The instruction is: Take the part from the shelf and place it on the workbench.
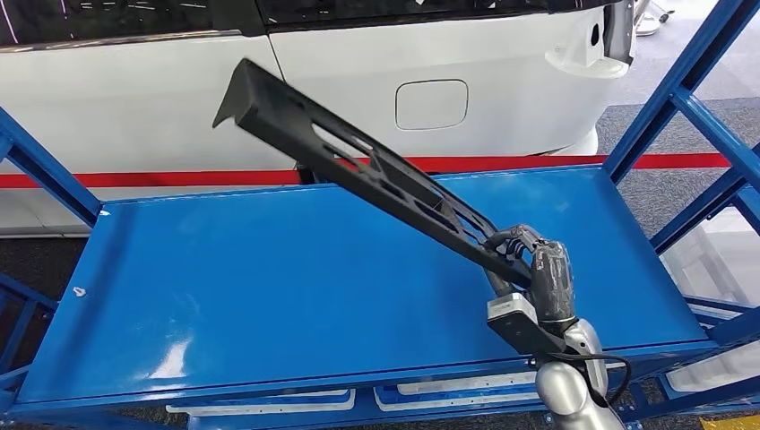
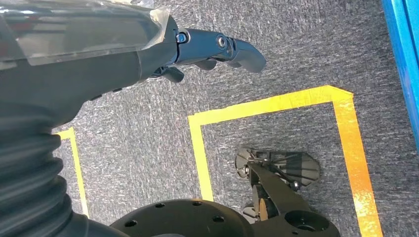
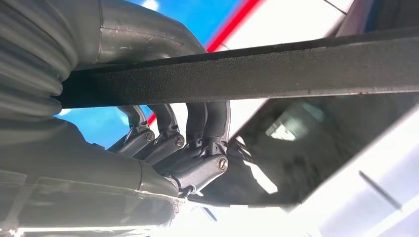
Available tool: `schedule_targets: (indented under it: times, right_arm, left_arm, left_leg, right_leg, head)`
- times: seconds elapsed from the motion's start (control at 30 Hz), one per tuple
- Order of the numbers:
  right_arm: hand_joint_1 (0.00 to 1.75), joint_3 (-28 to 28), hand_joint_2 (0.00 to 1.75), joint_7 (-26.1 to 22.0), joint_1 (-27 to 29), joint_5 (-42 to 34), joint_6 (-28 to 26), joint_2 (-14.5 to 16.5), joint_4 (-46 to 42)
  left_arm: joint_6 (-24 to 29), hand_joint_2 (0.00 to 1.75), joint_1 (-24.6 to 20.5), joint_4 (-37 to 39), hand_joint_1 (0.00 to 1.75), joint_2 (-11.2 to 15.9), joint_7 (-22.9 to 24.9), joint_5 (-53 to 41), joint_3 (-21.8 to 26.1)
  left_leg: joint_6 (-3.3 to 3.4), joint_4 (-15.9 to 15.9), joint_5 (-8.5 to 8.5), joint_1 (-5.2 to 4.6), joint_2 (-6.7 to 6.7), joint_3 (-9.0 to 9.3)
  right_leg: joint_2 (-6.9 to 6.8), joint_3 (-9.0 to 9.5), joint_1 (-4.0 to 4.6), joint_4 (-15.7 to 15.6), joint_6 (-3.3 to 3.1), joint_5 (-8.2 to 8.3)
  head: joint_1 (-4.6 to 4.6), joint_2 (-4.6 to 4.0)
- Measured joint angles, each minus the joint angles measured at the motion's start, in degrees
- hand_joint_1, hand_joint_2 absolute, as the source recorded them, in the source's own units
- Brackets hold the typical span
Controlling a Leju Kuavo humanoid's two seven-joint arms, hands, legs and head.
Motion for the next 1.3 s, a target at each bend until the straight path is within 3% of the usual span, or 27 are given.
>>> schedule_targets:
  times: [0.23, 0.53, 0.9, 1.1, 1.17, 1.23, 1.3]
  right_arm:
    - [1.75, -1.9, 1.75, -2.0, 0.8, -5.2, 0.1, 1.3, -3.1]
    - [1.75, -5.5, 1.75, -7.4, 3.4, -29.6, 5.9, 4.4, -11.7]
    - [1.75, -6.8, 1.75, -9.5, 6.1, -35.5, 9.9, 5.9, -18.7]
    - [1.75, -6.7, 1.75, -10.3, 6.9, -35.9, 10.5, 5.9, -20.6]
    - [1.75, -6.5, 1.75, -10.5, 6.8, -35.9, 10.5, 5.8, -20.9]
    - [1.75, -6.4, 1.75, -10.6, 6.8, -36.0, 10.4, 5.7, -20.9]
    - [1.75, -6.4, 1.75, -10.7, 7.1, -36.1, 10.3, 5.6, -20.9]
  left_arm:
    - [0.1, 1.75, 0.1, 0.0, 0.0, 0.1, 0.0, 0.0, 0.0]
    - [0.2, 1.75, 0.3, 0.0, 0.0, 0.4, -0.1, 0.4, 0.0]
    - [0.0, 1.75, 0.8, 0.0, 0.0, 0.5, -2.1, 2.3, 0.8]
    - [-0.5, 1.75, 0.9, 0.0, 0.0, 0.8, -3.0, 4.0, 2.4]
    - [-0.7, 1.75, 1.0, 0.0, 0.0, 0.8, -3.3, 4.4, 2.8]
    - [-0.7, 1.75, 1.1, 0.0, 0.0, 0.8, -3.5, 4.6, 3.1]
    - [-0.7, 1.75, 1.2, 0.0, 0.0, 0.8, -3.6, 4.6, 3.3]
  left_leg:
    - [0.0, 0.0, 0.0, 0.0, 0.0, -0.03]
    - [0.0, 0.0, 0.0, 0.0, 0.0, -0.06]
    - [0.03, 0.1, -0.03, -0.02, 0.0, -0.08]
    - [1.04, -0.3, 0.47, 0.0, 0.25, 0.07]
    - [1.46, -1.5, 1.41, 0.46, 0.67, 0.48]
    - [1.61, -2.0, 1.77, 0.71, 1.09, 0.51]
    - [1.52, -1.9, 1.84, 0.85, 1.44, 0.27]
  right_leg:
    - [0.0, -0.01, 0.0, 0.0, 0.0, 0.0]
    - [0.0, -0.06, 0.0, 0.0, 0.0, 0.0]
    - [0.01, -0.05, -0.07, 0.0, 0.02, 0.01]
    - [0.04, -0.05, -0.31, -0.4, 0.65, 0.26]
    - [-0.83, -1.07, 0.07, 1.7, 0.65, -1.19]
    - [-1.77, -3.73, 0.19, 7.7, 0.22, -4.31]
    - [-2.01, -6.17, -0.01, 13.7, 0.46, -6.31]
  head:
    - [0.01, 0.0]
    - [0.01, 0.0]
    - [0.0, 0.0]
    - [-0.02, 0.0]
    - [0.11, 0.0]
    - [0.27, 0.0]
    - [0.3, 0.0]
